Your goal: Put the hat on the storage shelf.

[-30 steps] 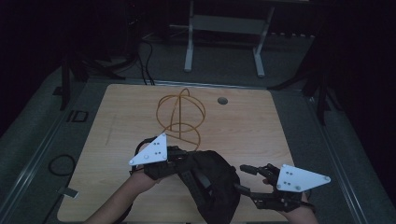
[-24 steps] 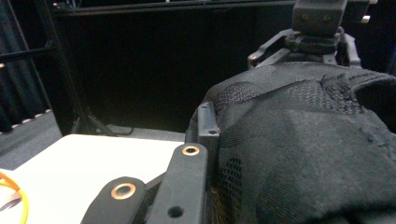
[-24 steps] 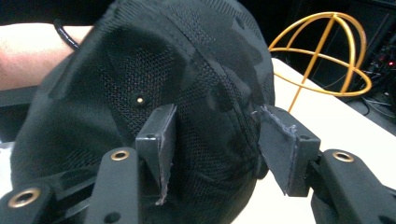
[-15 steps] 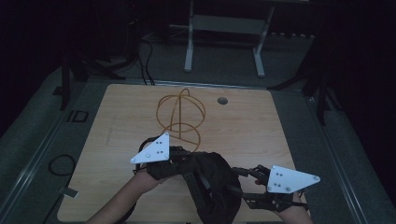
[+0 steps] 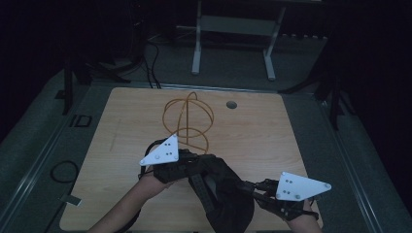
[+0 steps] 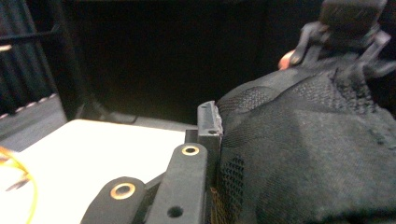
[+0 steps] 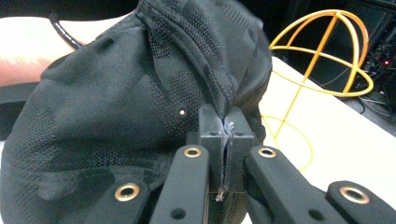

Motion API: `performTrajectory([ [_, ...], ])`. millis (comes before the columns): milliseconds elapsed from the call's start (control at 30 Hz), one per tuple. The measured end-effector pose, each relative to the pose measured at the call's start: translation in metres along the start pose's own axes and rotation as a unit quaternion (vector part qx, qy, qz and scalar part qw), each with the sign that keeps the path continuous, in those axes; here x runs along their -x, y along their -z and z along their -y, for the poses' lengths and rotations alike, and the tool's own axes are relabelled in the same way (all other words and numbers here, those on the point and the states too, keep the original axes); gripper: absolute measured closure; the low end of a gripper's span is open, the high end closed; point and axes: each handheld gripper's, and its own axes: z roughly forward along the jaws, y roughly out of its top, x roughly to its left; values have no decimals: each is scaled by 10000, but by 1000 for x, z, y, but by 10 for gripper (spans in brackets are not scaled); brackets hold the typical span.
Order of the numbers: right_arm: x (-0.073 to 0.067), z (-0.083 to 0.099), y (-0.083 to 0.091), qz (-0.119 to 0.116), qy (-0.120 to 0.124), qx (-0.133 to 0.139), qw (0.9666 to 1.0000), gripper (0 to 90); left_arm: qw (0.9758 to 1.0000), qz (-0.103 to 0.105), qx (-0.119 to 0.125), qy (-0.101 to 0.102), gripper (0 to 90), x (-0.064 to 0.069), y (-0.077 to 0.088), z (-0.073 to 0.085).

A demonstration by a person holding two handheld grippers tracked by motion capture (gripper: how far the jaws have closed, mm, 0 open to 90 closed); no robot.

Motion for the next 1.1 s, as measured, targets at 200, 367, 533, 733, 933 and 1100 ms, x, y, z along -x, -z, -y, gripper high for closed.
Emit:
performTrajectory([
  [200,6,0,8,21,-205,186,9996,888,9997,-196,-128,-4,787,3,-1,-3],
  [367,11,0,16,109,-298,302,9990,888,9985,-390,-375,-57,731,2,0,-4],
  [533,16,2,27,332,-403,375,9979,888,9976,-562,-383,104,718,-3,5,1],
  [733,24,5,40,606,-537,494,9955,888,9930,-972,-655,110,708,-4,10,8],
  [933,33,7,49,968,-643,589,9915,888,9873,-1340,-832,183,672,-6,20,19],
  [1100,40,4,52,1264,-603,595,9884,888,9833,-1539,-937,247,664,-8,32,27],
])
